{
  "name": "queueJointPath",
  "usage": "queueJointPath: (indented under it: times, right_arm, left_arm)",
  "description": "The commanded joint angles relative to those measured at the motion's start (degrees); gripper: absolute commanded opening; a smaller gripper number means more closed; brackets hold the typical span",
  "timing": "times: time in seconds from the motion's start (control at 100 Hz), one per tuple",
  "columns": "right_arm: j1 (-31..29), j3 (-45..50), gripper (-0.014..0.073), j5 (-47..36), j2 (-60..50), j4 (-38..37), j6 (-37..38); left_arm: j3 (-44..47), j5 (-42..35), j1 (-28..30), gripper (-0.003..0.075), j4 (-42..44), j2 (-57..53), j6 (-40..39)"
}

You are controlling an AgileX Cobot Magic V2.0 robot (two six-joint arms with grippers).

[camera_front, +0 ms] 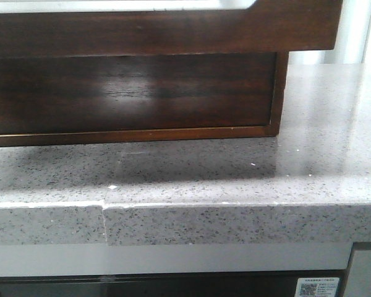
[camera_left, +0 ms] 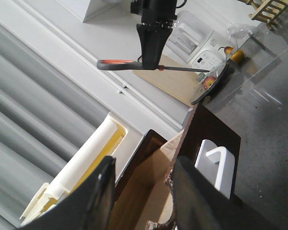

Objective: Put scissors in drawer with both arms
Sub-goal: 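Lift the scissors and carry them over the open drawer with the right gripper, then lower the scissors into the drawer and open the right gripper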

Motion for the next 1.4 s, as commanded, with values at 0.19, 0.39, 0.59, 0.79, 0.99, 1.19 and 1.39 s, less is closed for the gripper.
queueJointPath:
  times: [0.19, 0.39, 0.59, 0.79, 0.99, 1.19, 1.39]
  right_arm:
    - [0.6, -5.9, -0.0062, -1.2, -0.1, 11.6, -15.8]
    - [8.1, -7.1, -0.0062, -1.0, 2.1, 11.6, -20.0]
    - [17.4, -7.1, -0.0062, -2.8, 5.8, 7.8, -20.7]
    - [26.9, -7.1, -0.0062, -6.5, 10.3, -1.7, -21.6]
    - [31.9, -7.1, -0.0062, -8.8, 14.2, -8.9, -21.6]
    - [32.8, -7.1, -0.0062, -10.5, 16.2, -11.4, -21.6]
    - [32.8, -7.1, -0.0062, -10.8, 17.3, -12.3, -22.0]
  left_arm:
    - [-1.6, -1.7, -0.3, 0.0272, -2.9, 0.2, -0.8]
    - [-1.6, -1.7, -0.3, 0.0272, -2.9, 0.2, -0.8]
    - [-1.6, -1.5, -0.3, 0.0272, -2.9, 0.2, -0.8]
    - [-1.6, -0.2, -0.3, 0.0272, -2.9, 0.2, -0.8]
    - [-1.6, 0.1, -0.3, 0.0272, -2.9, 0.2, -0.8]
    - [-1.6, 0.1, -0.3, 0.0272, -2.9, 0.2, -0.8]
    - [-1.6, 0.1, -0.3, 0.0272, -2.9, 0.2, -0.8]
